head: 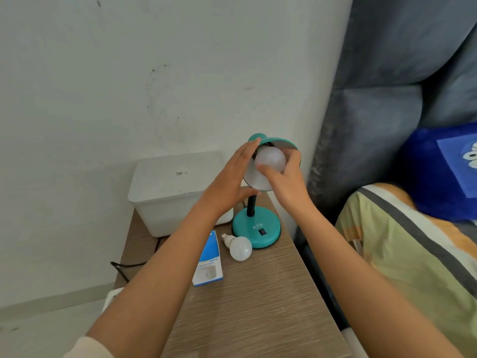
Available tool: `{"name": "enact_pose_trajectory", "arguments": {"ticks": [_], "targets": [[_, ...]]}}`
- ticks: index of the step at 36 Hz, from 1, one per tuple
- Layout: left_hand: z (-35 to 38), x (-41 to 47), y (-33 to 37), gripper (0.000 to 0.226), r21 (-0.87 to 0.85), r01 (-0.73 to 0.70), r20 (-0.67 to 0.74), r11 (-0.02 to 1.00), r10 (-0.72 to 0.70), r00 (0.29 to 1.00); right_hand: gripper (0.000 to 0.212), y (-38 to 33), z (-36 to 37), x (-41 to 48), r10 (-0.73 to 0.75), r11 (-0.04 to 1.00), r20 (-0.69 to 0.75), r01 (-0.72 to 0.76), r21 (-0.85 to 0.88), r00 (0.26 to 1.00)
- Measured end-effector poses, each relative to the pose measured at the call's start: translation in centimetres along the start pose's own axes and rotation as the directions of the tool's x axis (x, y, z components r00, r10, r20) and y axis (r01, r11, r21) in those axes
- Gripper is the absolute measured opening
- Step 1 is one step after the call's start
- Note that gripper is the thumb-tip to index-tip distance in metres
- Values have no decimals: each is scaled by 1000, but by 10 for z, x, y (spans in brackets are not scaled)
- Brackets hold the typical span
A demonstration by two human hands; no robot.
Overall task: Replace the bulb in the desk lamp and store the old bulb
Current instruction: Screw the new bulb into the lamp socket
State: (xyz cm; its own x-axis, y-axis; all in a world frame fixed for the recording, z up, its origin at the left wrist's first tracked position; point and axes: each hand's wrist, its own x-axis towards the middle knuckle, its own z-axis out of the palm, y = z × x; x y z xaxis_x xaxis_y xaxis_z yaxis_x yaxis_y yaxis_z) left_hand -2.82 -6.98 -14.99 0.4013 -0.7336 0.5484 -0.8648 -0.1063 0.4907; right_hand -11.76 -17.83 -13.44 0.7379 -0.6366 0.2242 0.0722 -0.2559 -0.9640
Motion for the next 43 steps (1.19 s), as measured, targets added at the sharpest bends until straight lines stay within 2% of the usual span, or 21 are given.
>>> {"name": "enact_pose_trajectory", "arguments": {"ticks": [2,6,10,12,16,18,21,26,30,32,34,36,40,42,43], "targets": [[-1,0,1,99,8,-10,-5,1000,10,1000,50,2,-1,-4,-30,999,-36,29,-34,999],[0,-1,3,100,5,-11,2,1000,11,1000,55,1,-1,0,65,998,-51,-65,3,997],[1,-2,3,100,-7,1,-4,1000,-1,1000,60,2,2,-2,7,1000,-36,-8,-18,999],[2,-2,3,99,-15,7,-10,1000,-7,1000,55,2,2,-4,-9,1000,-53,8,-10,999],[2,-2,3,98,-21,11,-19,1000,-11,1000,37,-2,1,-5,98,985,-55,-89,146,994],[3,-3,3,98,-21,15,-16,1000,-16,1000,41,-2,1,-7,41,993,-81,-32,116,996],[3,-3,2,98,-26,28,-18,999,-29,999,50,3,1,-7,-43,999,-83,42,-15,996],[3,-4,2,95,-32,29,-25,999,-30,999,51,5,0,-4,64,997,-53,-62,47,997],[5,-4,3,95,-29,31,-19,999,-31,999,57,6,4,-10,-122,987,-121,108,-120,985],[5,-3,2,94,-34,35,-30,999,-36,999,51,8,5,-11,-168,975,-129,145,-170,977],[4,-4,1,95,-41,45,-35,998,-46,998,45,6,3,-11,-108,987,-127,91,-134,986],[3,-5,1,96,-38,44,-28,998,-46,999,51,5,2,-9,-55,996,-132,46,-74,990],[5,-4,3,94,-44,34,-27,998,-35,999,65,3,5,-14,-197,964,-144,166,-207,970],[5,-3,1,94,-48,33,-35,998,-35,999,57,6,6,-15,-229,954,-145,192,-228,963],[5,-3,1,94,-52,34,-41,998,-36,999,53,6,5,-15,-197,965,-148,165,-204,969]]}}
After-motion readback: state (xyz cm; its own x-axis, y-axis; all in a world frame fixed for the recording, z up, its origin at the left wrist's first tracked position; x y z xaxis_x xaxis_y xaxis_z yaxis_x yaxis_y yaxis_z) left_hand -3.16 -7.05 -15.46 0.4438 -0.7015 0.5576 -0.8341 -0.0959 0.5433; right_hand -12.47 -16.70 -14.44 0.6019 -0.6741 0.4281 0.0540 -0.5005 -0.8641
